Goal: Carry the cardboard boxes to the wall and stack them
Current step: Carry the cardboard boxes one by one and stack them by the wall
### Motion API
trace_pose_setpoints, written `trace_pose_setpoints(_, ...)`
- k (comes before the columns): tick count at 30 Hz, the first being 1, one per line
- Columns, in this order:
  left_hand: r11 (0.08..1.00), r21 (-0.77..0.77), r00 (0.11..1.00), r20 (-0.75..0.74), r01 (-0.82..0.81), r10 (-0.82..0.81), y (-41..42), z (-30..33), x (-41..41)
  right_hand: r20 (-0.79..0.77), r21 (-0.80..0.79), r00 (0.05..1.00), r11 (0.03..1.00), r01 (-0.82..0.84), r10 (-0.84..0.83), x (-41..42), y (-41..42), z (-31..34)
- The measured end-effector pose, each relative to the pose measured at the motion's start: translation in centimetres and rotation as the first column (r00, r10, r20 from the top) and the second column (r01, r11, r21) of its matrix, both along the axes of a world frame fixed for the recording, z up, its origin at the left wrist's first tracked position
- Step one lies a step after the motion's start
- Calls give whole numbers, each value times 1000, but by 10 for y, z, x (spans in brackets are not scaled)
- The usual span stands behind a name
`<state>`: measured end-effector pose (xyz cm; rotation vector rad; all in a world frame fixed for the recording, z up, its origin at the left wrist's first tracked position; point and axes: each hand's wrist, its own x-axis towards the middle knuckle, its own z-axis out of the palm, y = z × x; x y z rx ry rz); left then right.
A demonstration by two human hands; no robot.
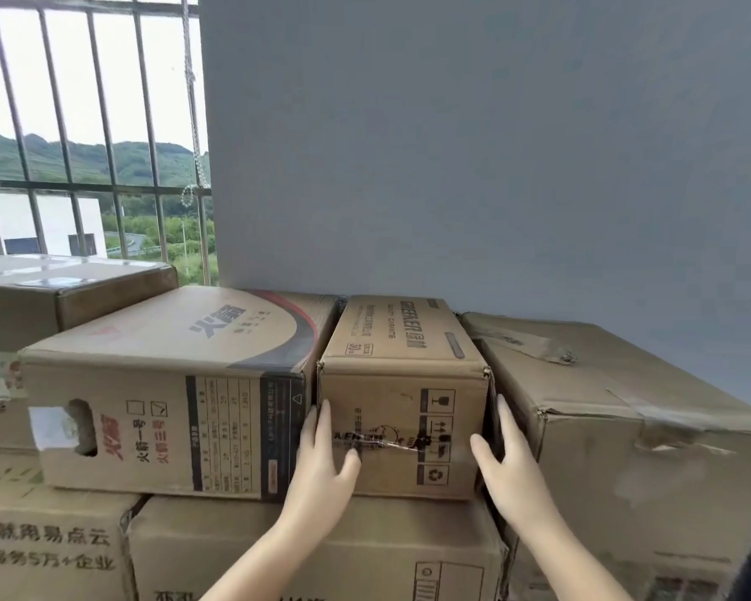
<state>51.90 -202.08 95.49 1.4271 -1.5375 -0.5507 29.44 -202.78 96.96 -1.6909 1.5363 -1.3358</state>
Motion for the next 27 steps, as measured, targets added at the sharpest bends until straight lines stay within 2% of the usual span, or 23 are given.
trace_pose_setpoints(4,997,-53,996,-58,62,-65,24,10,3,-34,-56,998,996,-63,61,-22,24,6)
trace_pose_setpoints(9,990,-111,978,-178,92,-111,58,16,5,51,-58,984,984,-169,172,-46,64,5)
trace_pose_setpoints(13,986,-91,959,-238,138,-156,85,-3,1,116,-23,980,987,-160,161,-63,101,-23)
trace_pose_setpoints(21,940,87,920,-253,330,-300,117,-73,6,215,160,967,982,105,-138,-55,189,-108)
trace_pose_setpoints(27,825,269,861,-276,497,-428,132,-108,40,338,309,835,889,339,-435,0,275,-168)
